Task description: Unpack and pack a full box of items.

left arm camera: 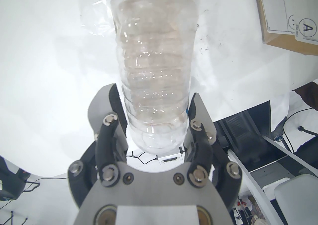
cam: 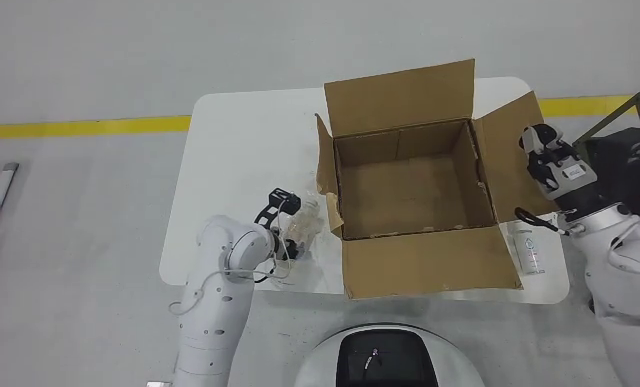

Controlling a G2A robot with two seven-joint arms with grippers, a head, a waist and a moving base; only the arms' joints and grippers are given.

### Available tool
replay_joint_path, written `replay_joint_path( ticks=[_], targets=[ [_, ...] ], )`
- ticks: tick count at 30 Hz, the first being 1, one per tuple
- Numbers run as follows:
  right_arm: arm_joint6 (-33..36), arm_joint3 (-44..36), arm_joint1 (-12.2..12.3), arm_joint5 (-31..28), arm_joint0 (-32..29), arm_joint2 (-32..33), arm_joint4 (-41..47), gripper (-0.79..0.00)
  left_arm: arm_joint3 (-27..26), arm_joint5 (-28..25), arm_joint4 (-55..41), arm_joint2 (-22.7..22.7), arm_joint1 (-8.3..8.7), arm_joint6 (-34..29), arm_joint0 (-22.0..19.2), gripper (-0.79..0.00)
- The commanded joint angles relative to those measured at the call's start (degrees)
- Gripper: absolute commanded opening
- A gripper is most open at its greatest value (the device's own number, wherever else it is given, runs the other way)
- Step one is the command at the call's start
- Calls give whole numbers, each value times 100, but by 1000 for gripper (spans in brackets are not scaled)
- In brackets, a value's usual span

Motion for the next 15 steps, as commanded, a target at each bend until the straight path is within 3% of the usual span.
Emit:
replay_joint_path(
  ticks=[1, 3, 5, 10, 11, 12, 15],
  targets=[
    [4, -12, 3, 9, -5, 1, -3, -785, 29, 13, 1, 21, 11, 13, -2, -428],
    [0, -29, 5, 18, -11, 3, -1, -785, 51, 23, -1, 36, 24, 24, -1, -523],
    [-10, -49, 7, 31, -25, 1, -2, -785, 53, 39, -7, 44, 38, 32, 2, -785],
    [-70, -102, -8, 181, -59, 106, 581, -763, -229, 156, 2, -14, 82, 96, 112, -785],
    [-51, -114, -9, 246, -64, 174, 728, -526, -342, 198, 2, -52, 94, 106, 155, -785],
    [-24, -138, -8, 297, -68, 247, 880, -474, -459, 236, -18, -93, 106, 106, 211, -785],
    [6, -189, 9, 396, -82, 533, 1000, -453, -868, 306, -54, -228, 147, 98, 408, -785]
  ],
)
